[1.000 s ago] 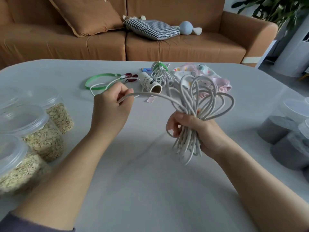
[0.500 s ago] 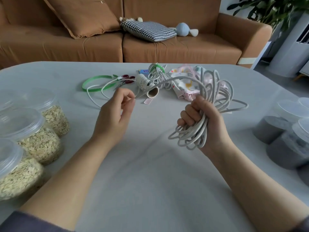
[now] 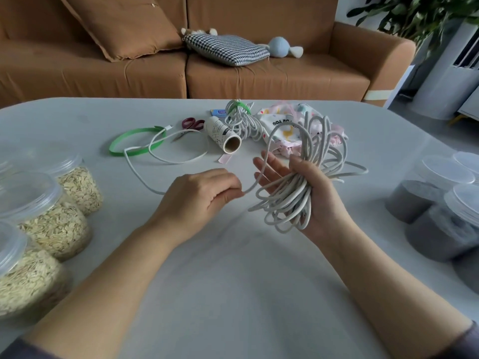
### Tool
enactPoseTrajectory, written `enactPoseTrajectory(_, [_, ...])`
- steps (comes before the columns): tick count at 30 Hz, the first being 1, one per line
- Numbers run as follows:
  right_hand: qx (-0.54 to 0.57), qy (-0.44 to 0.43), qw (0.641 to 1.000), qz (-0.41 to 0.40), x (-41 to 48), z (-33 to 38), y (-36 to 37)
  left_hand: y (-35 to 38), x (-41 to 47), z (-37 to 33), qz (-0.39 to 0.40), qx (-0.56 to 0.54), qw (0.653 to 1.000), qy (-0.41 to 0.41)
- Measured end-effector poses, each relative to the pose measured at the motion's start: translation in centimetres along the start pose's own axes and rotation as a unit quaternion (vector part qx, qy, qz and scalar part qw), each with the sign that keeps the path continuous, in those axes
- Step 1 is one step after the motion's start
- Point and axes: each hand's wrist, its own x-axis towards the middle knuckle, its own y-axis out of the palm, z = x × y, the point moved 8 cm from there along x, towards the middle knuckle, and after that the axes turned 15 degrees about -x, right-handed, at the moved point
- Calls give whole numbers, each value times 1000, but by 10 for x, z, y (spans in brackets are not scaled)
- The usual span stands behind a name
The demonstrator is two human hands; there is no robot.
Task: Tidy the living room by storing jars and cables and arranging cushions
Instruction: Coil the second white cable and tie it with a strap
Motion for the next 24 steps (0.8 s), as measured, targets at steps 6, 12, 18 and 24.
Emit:
enactPoseTrajectory(6, [30,2,999,44,-1,4,2,11,-3,6,50,-22,998,-18])
enactPoseTrajectory(12, [14,10,1000,22,2,-5,1,4,0,6,6,-29,999,-27])
enactPoseTrajectory(18, [11,0,999,35,2,-3,5,2,-4,12,14,-39,997,-67])
enactPoseTrajectory(24, [77,118,989,44,4,-3,-13,-14,0,18,19,52,998,-30])
